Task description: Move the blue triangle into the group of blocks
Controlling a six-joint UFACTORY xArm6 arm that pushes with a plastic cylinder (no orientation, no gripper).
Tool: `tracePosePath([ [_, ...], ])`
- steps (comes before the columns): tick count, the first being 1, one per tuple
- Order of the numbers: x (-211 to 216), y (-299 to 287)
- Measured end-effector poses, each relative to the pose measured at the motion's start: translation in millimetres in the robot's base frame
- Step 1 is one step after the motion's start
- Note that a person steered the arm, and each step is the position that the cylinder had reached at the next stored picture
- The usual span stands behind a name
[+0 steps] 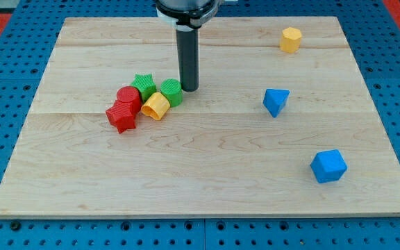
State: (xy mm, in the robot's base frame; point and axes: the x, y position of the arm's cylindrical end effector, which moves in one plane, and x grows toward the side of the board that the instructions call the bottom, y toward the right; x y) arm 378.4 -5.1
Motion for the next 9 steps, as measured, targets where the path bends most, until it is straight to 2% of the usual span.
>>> tracePosePath([
  [1,-24,100],
  [2,-24,170],
  [4,68,126],
  [5,80,103],
  [6,80,47],
  [7,87,37],
  [8,111,43],
  [9,105,10],
])
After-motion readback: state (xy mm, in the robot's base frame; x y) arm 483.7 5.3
